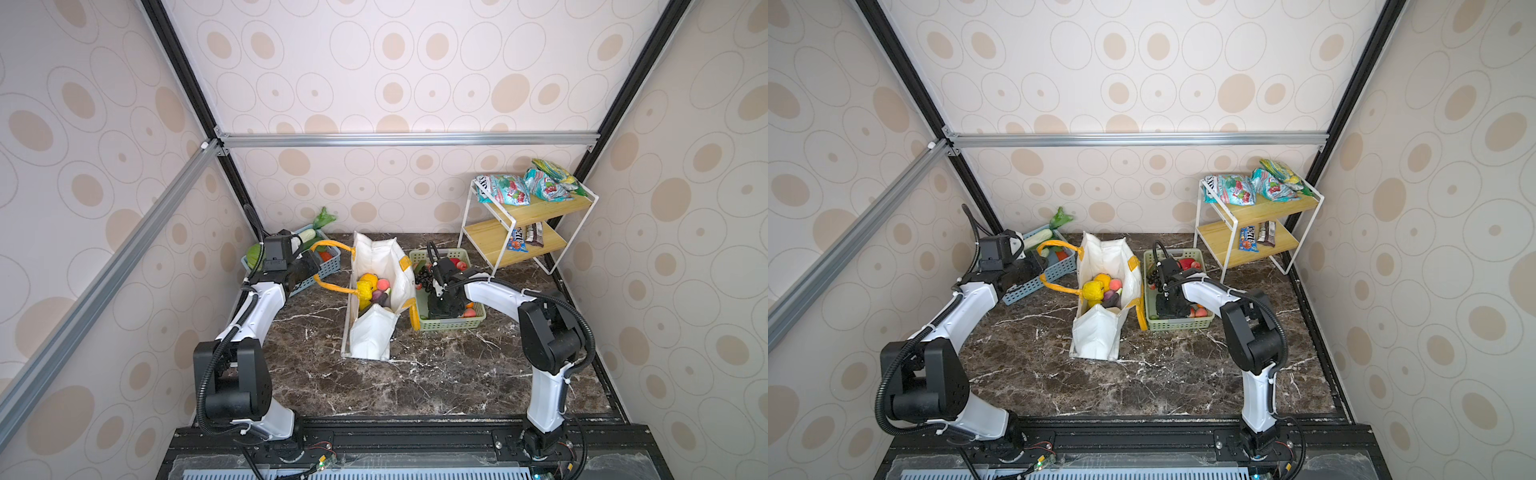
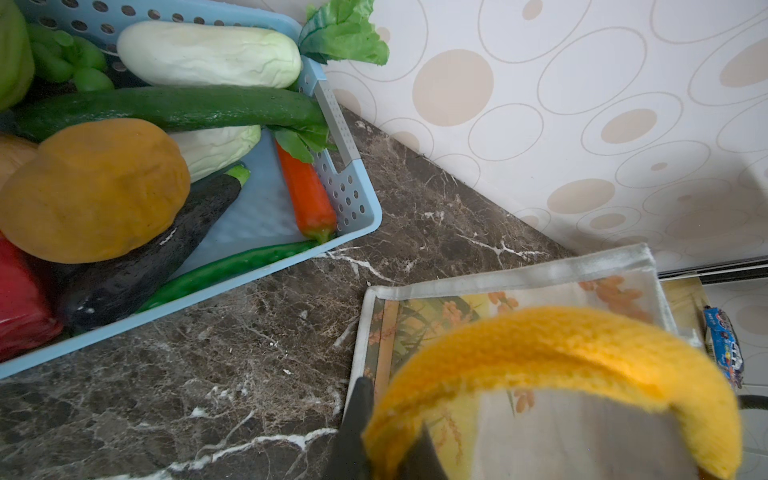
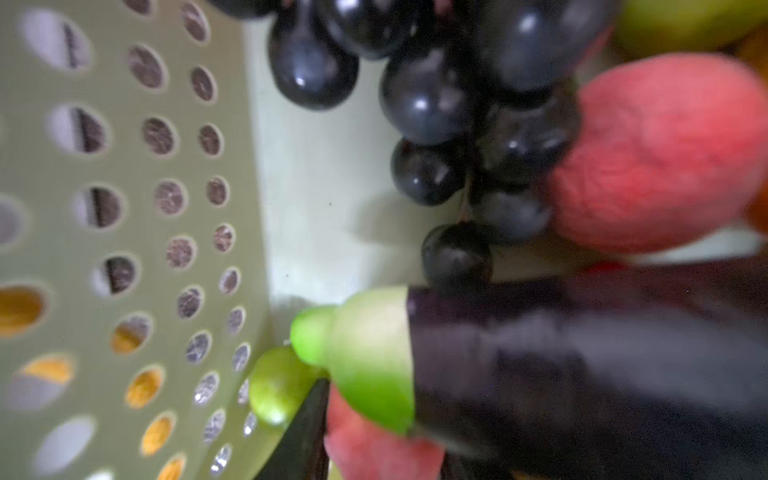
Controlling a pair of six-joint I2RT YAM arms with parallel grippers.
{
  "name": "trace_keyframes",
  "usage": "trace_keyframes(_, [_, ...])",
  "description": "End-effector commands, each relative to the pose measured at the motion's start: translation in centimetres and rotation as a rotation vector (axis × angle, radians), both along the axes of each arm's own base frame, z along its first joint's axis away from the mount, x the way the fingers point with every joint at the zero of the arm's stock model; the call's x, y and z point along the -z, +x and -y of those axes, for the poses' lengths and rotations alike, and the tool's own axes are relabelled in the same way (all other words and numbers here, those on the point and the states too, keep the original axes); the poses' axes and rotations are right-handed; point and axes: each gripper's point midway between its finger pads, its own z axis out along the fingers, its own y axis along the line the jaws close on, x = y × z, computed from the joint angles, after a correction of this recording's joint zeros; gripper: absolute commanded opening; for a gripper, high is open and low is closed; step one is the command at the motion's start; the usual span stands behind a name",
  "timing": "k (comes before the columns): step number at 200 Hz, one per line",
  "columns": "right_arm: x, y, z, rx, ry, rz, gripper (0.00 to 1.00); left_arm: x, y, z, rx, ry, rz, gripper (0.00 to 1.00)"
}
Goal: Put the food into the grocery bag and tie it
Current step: 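Grasp another pink peach in the green basket with the right gripper, then lift the peach and carry it over the white bag with the right gripper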
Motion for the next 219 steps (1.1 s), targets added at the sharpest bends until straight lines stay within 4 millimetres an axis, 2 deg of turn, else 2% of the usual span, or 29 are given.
trace_keyframes(1, [-3.9, 0.0, 0.1, -0.01, 0.019, 0.067, 0.38, -1.6, 0.5, 0.3, 0.019, 0.018, 0.049, 0.04])
trace_keyframes(85, [-11.1, -0.8, -0.7, -0.039, 0.161, 0.217, 0.38, -1.2, 0.1, 0.3, 0.013, 0.014, 0.042, 0.04])
trace_keyframes(139, [-13.8, -0.3, -1.5, -0.031, 0.227, 0.276, 0.37, -1.5, 0.5, 0.7, 0.022, 0.009, 0.047, 0.04])
trace_keyframes(181, [-15.9, -0.1, -3.6, -0.069, 0.257, 0.322, 0.37, -1.0, 0.5, 1.0, 0.028, 0.006, 0.041, 0.04])
trace_keyframes(219, [-18.6, -0.1, -6.7, -0.116, 0.292, 0.394, 0.37, -1.0, 0.6, 1.1, 0.031, 0.009, 0.041, 0.04])
